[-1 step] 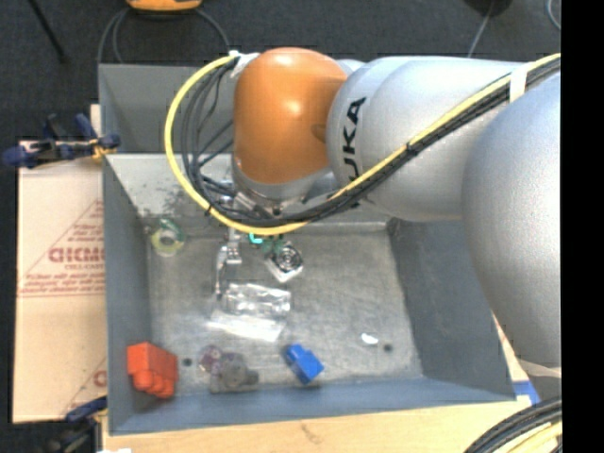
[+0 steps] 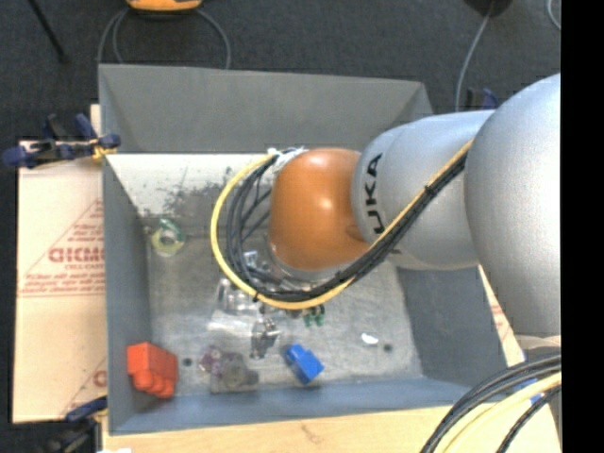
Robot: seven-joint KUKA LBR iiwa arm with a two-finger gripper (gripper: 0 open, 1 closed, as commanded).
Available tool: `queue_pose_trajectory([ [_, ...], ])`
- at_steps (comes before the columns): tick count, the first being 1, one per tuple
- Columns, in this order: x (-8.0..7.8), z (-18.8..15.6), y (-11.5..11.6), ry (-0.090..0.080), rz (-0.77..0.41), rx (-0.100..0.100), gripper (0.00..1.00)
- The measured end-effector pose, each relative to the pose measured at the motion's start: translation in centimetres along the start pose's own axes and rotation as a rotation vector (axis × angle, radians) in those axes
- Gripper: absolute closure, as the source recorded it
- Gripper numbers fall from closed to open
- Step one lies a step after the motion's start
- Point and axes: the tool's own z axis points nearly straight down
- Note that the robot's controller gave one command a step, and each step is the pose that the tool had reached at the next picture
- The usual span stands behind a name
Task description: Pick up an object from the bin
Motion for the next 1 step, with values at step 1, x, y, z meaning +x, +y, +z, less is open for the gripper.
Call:
queue_pose_trajectory([
  [1, -0.71, 1.94, -0.66, -0.005, -0.137, -0.002, 0.0],
])
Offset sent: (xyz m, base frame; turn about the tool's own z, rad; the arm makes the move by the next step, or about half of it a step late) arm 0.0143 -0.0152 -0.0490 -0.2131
